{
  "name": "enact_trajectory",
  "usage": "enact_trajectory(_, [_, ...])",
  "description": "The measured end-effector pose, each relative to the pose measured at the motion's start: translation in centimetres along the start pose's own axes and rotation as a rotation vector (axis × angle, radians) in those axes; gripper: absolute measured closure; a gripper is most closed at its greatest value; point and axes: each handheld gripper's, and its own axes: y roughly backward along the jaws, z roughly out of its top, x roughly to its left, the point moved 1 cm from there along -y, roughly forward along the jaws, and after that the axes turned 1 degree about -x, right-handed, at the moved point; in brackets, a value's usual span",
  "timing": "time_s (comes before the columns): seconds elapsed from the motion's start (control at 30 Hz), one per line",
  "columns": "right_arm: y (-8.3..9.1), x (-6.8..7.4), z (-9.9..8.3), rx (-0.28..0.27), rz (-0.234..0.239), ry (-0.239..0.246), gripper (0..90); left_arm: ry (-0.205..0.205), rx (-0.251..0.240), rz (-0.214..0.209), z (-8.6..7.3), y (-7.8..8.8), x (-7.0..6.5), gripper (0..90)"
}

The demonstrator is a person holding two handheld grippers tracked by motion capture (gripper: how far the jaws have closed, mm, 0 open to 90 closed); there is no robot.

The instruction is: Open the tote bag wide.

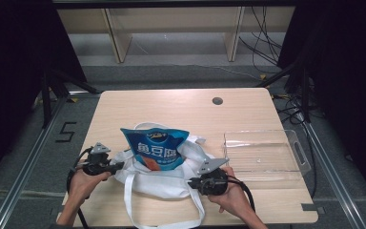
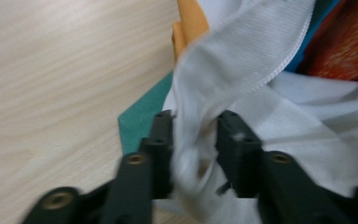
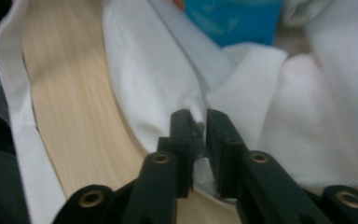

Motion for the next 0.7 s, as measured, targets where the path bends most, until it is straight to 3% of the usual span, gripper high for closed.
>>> enact_trajectory(0.03, [0.7, -0.1, 0.3, -0.017, -0.004, 0.000, 75.2, 0.010, -0.005, -0.017, 0.3, 0.6, 0.0, 50.7])
enact_trajectory(0.13, [3.1, -0.2, 1.4, -0.109, -0.042, -0.010, 70.2, -0.011, -0.044, 0.011, 1.7, 2.8, -0.6, 37.8])
enact_trajectory(0.2, [4.9, -0.7, 2.1, -0.136, -0.077, 0.004, 70.2, 0.009, -0.145, 0.023, 2.7, 3.6, -1.2, 37.4])
enact_trajectory(0.3, [6.7, -1.8, 2.6, -0.159, -0.158, -0.027, 70.2, -0.068, -0.167, 0.029, 4.2, 4.5, -1.4, 40.8])
enact_trajectory(0.33, [6.8, -2.3, 2.6, -0.166, -0.176, -0.041, 70.2, -0.079, -0.158, 0.013, 4.7, 4.3, -1.4, 41.2])
enact_trajectory(0.4, [6.7, -3.1, 2.5, -0.148, -0.196, -0.077, 70.2, -0.100, -0.133, -0.001, 5.3, 3.4, -1.4, 44.4])
enact_trajectory(0.43, [6.5, -3.5, 2.4, -0.138, -0.197, -0.075, 70.2, -0.136, -0.082, -0.013, 5.5, 3.0, -1.1, 45.9])
enact_trajectory(0.5, [5.9, -3.7, 2.2, -0.112, -0.186, -0.081, 73.4, -0.119, -0.055, -0.021, 5.8, 1.7, -0.9, 52.3])
enact_trajectory(0.53, [5.6, -3.9, 2.1, -0.107, -0.188, -0.063, 78.3, -0.121, -0.045, -0.026, 6.0, 1.3, -0.7, 59.1])
enact_trajectory(0.57, [5.5, -3.8, 2.0, -0.077, -0.207, -0.067, 83.1, -0.105, -0.065, -0.022, 6.4, 0.7, -0.4, 67.8])
enact_trajectory(0.6, [5.5, -3.8, 2.0, -0.077, -0.207, -0.067, 83.1, -0.105, -0.065, -0.022, 6.4, 0.7, -0.4, 75.3])
enact_trajectory(0.63, [5.1, -4.2, 2.0, -0.063, -0.238, -0.029, 87.1, -0.108, -0.071, -0.014, 6.7, 0.3, -0.1, 75.3])
enact_trajectory(0.7, [4.9, -4.5, 1.9, -0.023, -0.242, -0.023, 88.2, -0.076, -0.077, -0.016, 7.2, -0.4, 0.4, 81.7])
